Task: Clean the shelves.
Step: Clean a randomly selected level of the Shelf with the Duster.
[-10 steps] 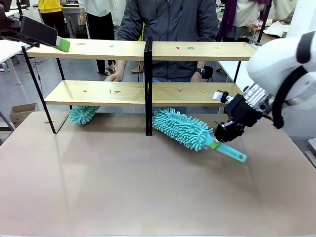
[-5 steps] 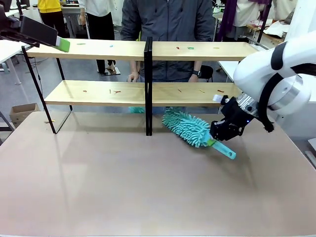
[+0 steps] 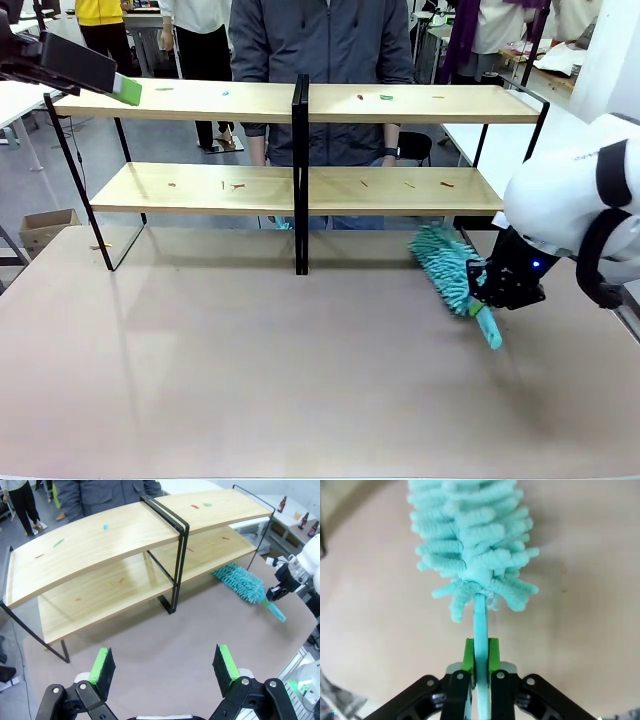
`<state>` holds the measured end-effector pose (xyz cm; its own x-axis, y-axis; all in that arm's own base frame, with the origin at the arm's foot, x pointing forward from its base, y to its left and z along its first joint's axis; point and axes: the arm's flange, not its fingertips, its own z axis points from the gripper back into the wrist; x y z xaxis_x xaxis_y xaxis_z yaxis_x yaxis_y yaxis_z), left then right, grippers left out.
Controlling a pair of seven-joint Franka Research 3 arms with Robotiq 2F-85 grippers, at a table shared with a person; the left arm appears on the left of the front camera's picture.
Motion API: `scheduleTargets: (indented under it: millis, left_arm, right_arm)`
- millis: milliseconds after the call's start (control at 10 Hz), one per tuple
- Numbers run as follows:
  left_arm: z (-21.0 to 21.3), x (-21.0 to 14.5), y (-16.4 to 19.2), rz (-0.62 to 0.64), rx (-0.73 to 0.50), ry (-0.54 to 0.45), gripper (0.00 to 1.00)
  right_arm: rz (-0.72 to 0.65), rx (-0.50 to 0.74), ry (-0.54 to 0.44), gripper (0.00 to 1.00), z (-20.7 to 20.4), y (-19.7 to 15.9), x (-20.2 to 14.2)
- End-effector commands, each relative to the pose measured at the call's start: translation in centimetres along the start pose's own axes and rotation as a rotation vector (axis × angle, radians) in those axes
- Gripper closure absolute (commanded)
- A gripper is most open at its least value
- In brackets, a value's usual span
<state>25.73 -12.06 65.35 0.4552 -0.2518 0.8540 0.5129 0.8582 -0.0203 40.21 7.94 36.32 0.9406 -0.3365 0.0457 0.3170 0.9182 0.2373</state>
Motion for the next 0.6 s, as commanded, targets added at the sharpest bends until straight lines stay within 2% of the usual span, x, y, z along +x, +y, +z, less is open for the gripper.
scheduleTargets:
  millis: [0,100,300,500]
  left_arm:
    - [0.1,0.0,0.1,0.001,-0.001,-0.003,0.00]
    - [0.1,0.0,0.1,0.001,-0.001,-0.003,0.00]
    - [0.1,0.0,0.1,0.001,-0.001,-0.003,0.00]
    - [0.1,0.0,0.1,0.001,-0.001,-0.003,0.00]
  right_arm:
    - [-0.044,-0.021,-0.155,0.88,1.9,0.7,-1.7]
    - [-0.019,-0.012,-0.228,0.88,2.2,1.1,-2.1]
    - [0.065,0.015,-0.247,0.88,2.0,2.0,-2.7]
    - [0.128,0.039,-0.192,0.88,2.0,2.1,-2.9]
